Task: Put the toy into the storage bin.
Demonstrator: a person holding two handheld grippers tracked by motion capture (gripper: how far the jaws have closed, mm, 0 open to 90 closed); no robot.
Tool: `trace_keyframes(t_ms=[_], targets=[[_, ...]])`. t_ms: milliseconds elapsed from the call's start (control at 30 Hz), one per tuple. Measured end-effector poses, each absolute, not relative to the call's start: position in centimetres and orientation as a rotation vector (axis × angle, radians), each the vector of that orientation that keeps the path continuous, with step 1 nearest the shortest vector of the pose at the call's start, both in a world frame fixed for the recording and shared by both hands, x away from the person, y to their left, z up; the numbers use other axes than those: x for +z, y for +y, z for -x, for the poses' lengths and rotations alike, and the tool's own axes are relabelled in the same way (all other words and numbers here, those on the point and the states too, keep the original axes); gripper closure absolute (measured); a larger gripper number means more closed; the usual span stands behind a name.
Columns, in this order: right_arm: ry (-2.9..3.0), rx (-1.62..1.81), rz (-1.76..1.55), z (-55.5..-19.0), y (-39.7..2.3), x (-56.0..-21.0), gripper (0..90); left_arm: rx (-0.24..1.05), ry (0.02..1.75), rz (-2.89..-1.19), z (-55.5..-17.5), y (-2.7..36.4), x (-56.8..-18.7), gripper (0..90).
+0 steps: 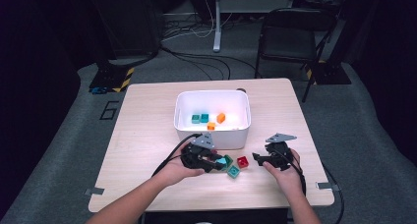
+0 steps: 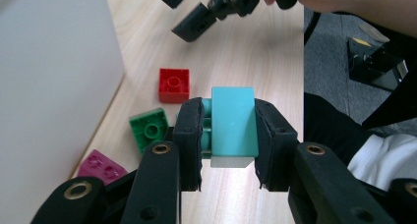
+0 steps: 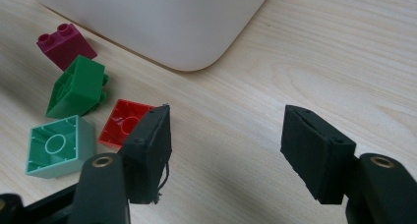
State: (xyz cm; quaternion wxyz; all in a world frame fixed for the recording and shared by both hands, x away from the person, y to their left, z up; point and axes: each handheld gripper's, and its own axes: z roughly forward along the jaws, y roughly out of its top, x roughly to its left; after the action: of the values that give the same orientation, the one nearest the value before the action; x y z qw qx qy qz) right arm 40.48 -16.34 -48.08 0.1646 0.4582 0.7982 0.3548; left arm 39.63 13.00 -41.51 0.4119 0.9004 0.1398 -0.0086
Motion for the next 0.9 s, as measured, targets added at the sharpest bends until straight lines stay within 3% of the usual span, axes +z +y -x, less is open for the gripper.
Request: trace_keyframes(t_ms=[900], targets=[[2.274,1.009,-1.305,-40.5,-16.4,-48.1,35.1,0.061,0.355,-2.261,-43.5,13.4,-36.0,67.1]])
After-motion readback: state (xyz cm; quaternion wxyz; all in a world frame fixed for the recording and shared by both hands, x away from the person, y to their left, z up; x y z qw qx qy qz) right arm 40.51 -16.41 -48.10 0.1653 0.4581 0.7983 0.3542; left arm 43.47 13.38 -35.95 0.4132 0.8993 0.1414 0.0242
